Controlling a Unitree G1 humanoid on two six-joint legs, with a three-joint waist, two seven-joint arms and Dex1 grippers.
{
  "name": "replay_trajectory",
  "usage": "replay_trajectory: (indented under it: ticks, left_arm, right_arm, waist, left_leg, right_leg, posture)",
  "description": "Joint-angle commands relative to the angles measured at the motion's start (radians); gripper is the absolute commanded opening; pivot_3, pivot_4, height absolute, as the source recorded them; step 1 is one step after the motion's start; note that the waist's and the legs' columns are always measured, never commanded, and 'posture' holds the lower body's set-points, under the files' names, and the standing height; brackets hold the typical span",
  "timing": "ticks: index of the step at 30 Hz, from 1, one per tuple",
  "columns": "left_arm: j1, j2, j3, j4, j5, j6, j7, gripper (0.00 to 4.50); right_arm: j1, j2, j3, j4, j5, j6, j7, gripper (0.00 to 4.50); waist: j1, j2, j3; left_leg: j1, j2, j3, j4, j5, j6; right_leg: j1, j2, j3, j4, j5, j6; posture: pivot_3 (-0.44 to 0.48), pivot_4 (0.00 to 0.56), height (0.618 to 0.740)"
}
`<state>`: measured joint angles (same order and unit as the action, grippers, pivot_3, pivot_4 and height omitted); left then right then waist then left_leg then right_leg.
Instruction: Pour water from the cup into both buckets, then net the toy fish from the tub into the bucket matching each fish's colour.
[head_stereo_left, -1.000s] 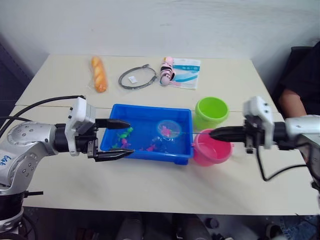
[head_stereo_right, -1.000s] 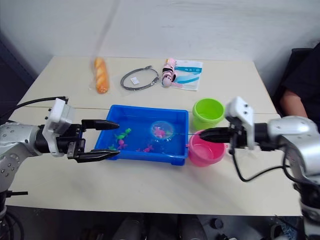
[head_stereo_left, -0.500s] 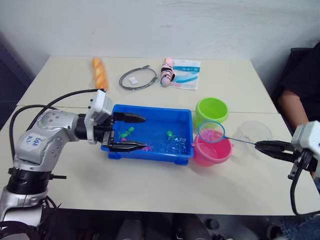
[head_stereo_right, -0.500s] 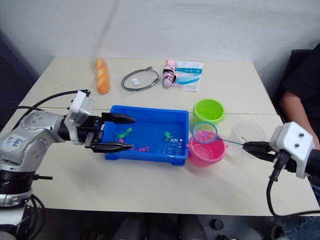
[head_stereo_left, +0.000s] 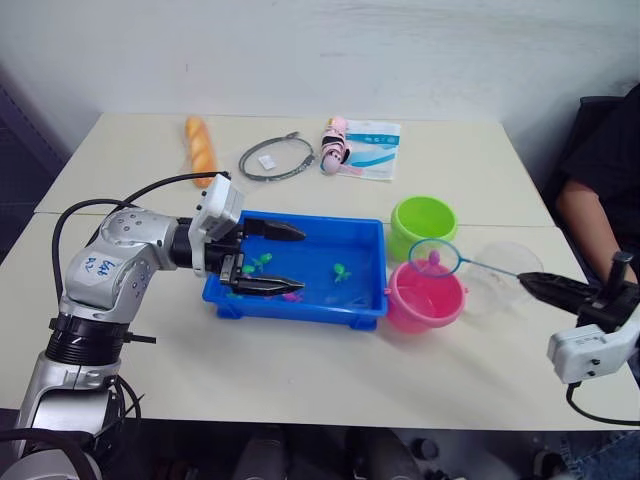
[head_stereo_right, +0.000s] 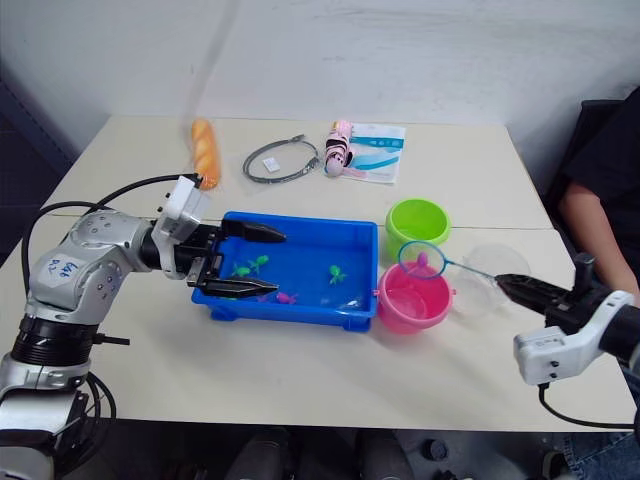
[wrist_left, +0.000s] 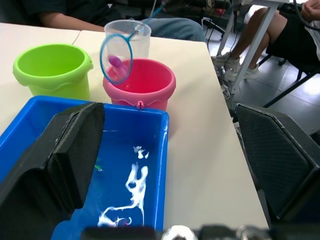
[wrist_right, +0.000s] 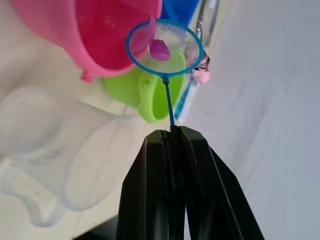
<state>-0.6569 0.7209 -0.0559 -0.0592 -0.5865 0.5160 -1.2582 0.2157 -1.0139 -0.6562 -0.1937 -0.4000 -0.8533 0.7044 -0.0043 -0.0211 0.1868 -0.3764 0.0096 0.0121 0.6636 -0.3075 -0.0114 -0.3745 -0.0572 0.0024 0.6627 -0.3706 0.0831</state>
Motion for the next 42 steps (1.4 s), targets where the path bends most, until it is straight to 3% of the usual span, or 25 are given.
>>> replay_trajectory:
  ticks: [1,4,9,13,22,31,35,38,42]
  left_arm:
    - [-0.017,-0.003,0.009,0.007,0.011,-0.017,-0.013,4.48]
    - [-0.018,-0.006,0.011,0.013,0.016,-0.02,-0.013,4.48]
    - [-0.01,-0.003,0.018,0.014,0.028,-0.027,-0.011,4.48]
    - [-0.003,0.006,0.02,0.009,0.042,-0.031,-0.01,4.48]
    - [0.043,0.043,0.056,-0.049,0.03,0.002,0.016,4.48]
    - [0.069,0.063,0.081,-0.085,0.026,0.027,0.04,4.48]
    - [0.081,0.063,0.091,-0.102,0.022,0.037,0.051,4.48]
    - [0.096,0.063,0.095,-0.119,0.019,0.04,0.058,4.48]
    - [0.121,0.075,0.103,-0.126,0.022,0.047,0.057,4.48]
  right_arm:
    - [0.083,-0.002,-0.04,-0.044,0.0,-0.1,-0.016,0.0]
    - [0.067,0.015,-0.109,-0.036,-0.077,-0.09,-0.073,0.0]
    - [0.061,0.007,-0.113,-0.04,-0.104,-0.095,-0.116,0.0]
    - [0.085,-0.017,-0.034,-0.048,-0.035,-0.103,-0.102,0.0]
    - [0.039,-0.064,-0.032,0.052,-0.075,-0.11,-0.16,0.0]
    - [0.064,-0.127,0.074,0.098,-0.045,-0.194,-0.153,0.0]
    - [-0.02,-0.137,0.027,0.178,-0.106,-0.163,-0.226,0.0]
    - [0.018,-0.158,0.094,0.143,-0.049,-0.213,-0.194,0.0]
    - [-0.065,-0.153,0.115,0.155,0.117,-0.046,-0.192,0.0]
  waist:
    - [0.0,0.0,0.0]
    - [-0.001,0.0,0.0]
    - [-0.005,0.0,0.0]
    - [-0.009,0.0,0.0]
    - [-0.02,0.0,0.0]
    - [-0.023,0.0,0.0]
    - [-0.024,0.0,0.0]
    - [-0.024,0.0,0.0]
    - [-0.027,0.0,0.0]
  left_leg:
    - [0.001,0.0,0.0,-0.001,0.0,0.0]
    - [0.001,0.0,0.0,0.0,0.0,0.0]
    - [0.004,0.0,0.002,-0.001,0.0,0.0]
    - [0.005,0.0,0.002,-0.001,0.0,0.0]
    - [0.005,0.001,0.002,-0.001,0.0,0.0]
    - [0.007,0.001,0.003,-0.001,0.0,0.0]
    - [0.006,0.0,0.002,-0.001,0.0,0.001]
    - [0.006,0.001,0.003,-0.001,0.0,0.001]
    - [0.006,0.001,0.003,-0.001,0.0,0.001]
  right_leg:
    - [0.001,0.0,0.0,0.0,0.0,0.0]
    - [0.001,0.0,0.0,0.0,0.0,0.0]
    - [0.003,0.001,0.002,0.0,0.0,0.0]
    - [0.003,0.0,0.002,0.0,0.0,0.001]
    - [0.004,0.001,0.003,0.0,0.0,0.001]
    - [0.005,0.0,0.003,0.0,0.0,0.0]
    - [0.005,0.0,0.003,0.0,0.0,0.001]
    - [0.005,0.0,0.003,0.0,0.0,0.001]
    - [0.005,0.001,0.004,0.0,0.0,0.001]
  posture:
    - [0.0,0.15,0.74]
    - [0.0,0.15,0.74]
    - [0.0,0.15,0.74]
    - [0.0,0.15,0.74]
    - [0.0,0.15,0.74]
    - [0.0,0.15,0.74]
    - [0.0,0.15,0.74]
    - [0.0,0.15,0.74]
    - [0.0,0.15,0.74]
